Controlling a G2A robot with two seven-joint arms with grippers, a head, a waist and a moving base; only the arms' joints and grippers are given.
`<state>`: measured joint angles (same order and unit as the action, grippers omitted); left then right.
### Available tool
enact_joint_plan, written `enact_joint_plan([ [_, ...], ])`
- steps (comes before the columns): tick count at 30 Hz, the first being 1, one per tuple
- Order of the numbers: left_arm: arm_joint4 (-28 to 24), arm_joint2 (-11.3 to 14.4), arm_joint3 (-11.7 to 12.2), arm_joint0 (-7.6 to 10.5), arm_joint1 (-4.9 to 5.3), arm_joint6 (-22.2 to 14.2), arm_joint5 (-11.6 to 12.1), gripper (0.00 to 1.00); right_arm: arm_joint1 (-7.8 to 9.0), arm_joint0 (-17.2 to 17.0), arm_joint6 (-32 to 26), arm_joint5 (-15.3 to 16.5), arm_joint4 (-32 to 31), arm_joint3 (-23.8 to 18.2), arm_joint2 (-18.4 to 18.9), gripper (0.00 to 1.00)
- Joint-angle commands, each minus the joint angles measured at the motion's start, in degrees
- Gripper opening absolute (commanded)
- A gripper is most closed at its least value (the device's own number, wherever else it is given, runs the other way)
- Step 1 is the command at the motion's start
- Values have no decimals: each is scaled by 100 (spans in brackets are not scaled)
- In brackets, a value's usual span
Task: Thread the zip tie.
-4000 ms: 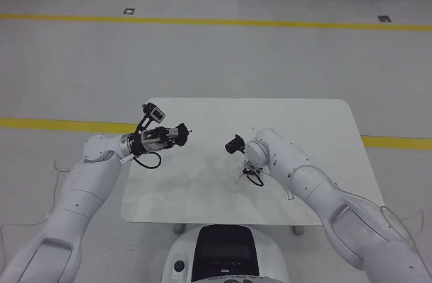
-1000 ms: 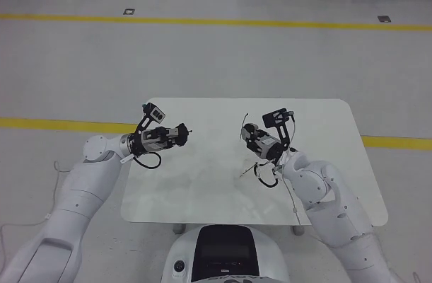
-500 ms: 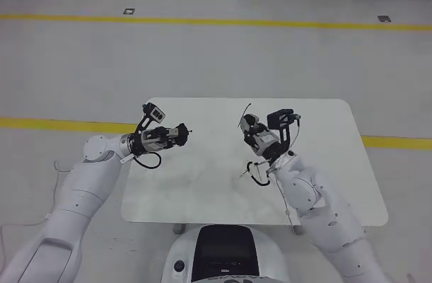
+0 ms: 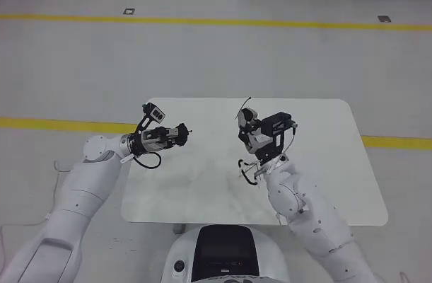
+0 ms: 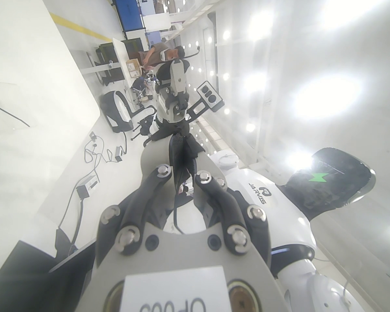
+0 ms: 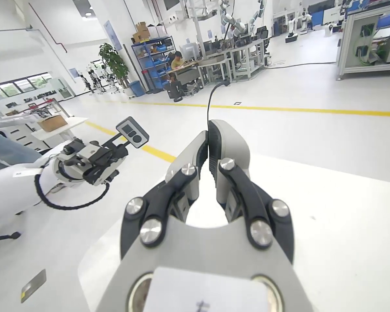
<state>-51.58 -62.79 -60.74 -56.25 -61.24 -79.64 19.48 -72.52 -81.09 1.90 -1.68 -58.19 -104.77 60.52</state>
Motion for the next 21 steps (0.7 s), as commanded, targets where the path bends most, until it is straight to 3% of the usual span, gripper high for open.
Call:
enact_joint_plan([
  [1,13,4,-10,-9,-1,44,-10,0,0,-2,1,-3,-6,-1,3,0],
  [5,243,77,-250,-100,-8,454,-65,0,-24,-32,19,-80,-151,-115,-72,0],
  [10,496,222,-254,-74,-42,767,-94,0,-96,11,-23,-280,-343,-120,-377,0],
  [15,456,399,-39,48,-123,892,-20,0,-181,143,-102,-440,-440,1,-649,0],
  [21,422,561,277,263,-212,870,0,0,-225,206,-52,-519,-408,64,-687,0],
])
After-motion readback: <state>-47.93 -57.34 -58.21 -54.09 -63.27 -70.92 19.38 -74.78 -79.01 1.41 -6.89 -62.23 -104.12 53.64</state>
